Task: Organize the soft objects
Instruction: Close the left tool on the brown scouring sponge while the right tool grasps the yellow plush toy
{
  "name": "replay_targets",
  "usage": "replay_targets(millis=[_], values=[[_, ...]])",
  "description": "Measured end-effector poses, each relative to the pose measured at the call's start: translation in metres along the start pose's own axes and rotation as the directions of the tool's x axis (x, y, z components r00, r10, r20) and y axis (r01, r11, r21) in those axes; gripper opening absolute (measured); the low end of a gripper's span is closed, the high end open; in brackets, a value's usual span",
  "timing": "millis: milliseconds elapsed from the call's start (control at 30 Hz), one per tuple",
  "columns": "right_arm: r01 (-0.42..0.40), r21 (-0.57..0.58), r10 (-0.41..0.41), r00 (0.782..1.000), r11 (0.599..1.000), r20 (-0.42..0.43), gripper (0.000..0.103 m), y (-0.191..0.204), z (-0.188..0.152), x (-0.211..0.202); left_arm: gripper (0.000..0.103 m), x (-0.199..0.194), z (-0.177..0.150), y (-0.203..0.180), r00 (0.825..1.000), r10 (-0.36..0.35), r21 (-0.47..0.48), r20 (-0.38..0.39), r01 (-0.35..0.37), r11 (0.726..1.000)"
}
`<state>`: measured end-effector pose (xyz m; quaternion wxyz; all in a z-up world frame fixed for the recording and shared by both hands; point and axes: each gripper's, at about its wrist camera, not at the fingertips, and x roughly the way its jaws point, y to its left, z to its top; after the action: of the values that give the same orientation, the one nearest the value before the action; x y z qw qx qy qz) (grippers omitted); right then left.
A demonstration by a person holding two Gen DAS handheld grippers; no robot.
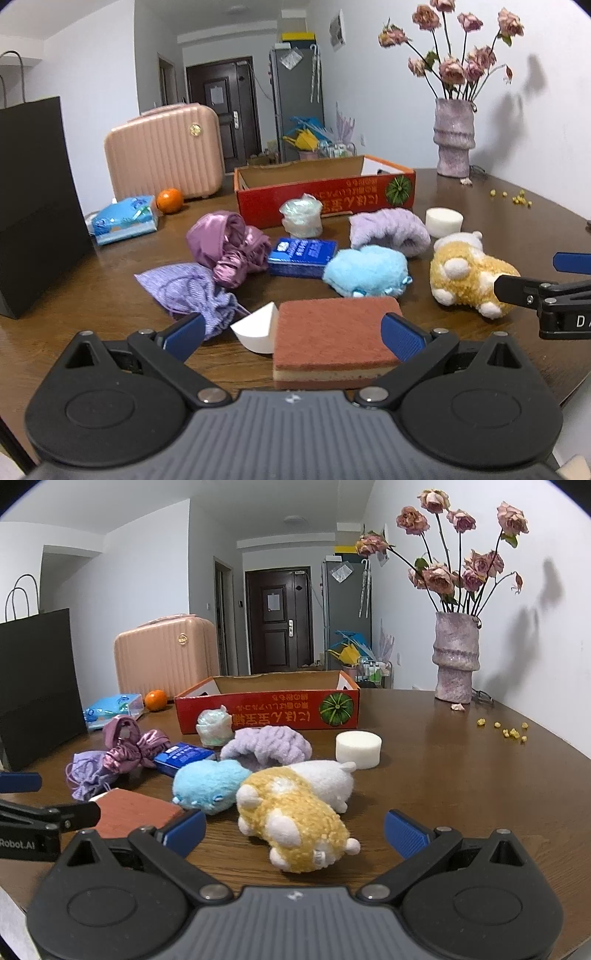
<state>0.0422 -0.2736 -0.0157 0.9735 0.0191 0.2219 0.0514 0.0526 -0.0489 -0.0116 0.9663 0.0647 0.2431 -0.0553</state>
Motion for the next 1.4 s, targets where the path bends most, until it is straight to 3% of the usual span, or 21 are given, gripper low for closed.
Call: replay_targets(millis=[533, 767, 1167, 1367, 1400], values=[[-0.002, 0.019, 0.003, 1.0, 1.0, -0.028, 0.103, -0.024, -0.004, 0.021, 0.103, 0.029, 0.014, -0.025, 0.991, -0.042, 0.013, -0.128, 0.044, 0.999], [-0.007, 0.026, 0.008, 0.999, 1.0, -0.041, 0.103, -0.031, -0.005, 0.03, 0.103, 0.041, 0.011, -0.035, 0.983, -0.029, 0.031, -0.179, 0.035, 0.999], [-0.014, 0.017, 0.015, 0.999, 1.0, -0.052, 0.103, -0.029, -0.007, 0.033, 0.103, 0.045, 0.008, -0.036, 0.982, -0.016, 0.031, -0.19, 0.023, 0.999], [-0.013, 0.011, 0.013, 0.998, 1.0, -0.053, 0.103, -0.026, -0.006, 0.032, 0.095, 0.04, 0.007, -0.033, 0.984, -0.025, 0.021, -0.174, 0.029, 0.999], [-0.013, 0.01, 0.013, 0.998, 1.0, -0.054, 0.103, -0.026, -0.005, 0.032, 0.087, 0.038, 0.008, -0.033, 0.986, -0.029, 0.021, -0.166, 0.033, 0.999]])
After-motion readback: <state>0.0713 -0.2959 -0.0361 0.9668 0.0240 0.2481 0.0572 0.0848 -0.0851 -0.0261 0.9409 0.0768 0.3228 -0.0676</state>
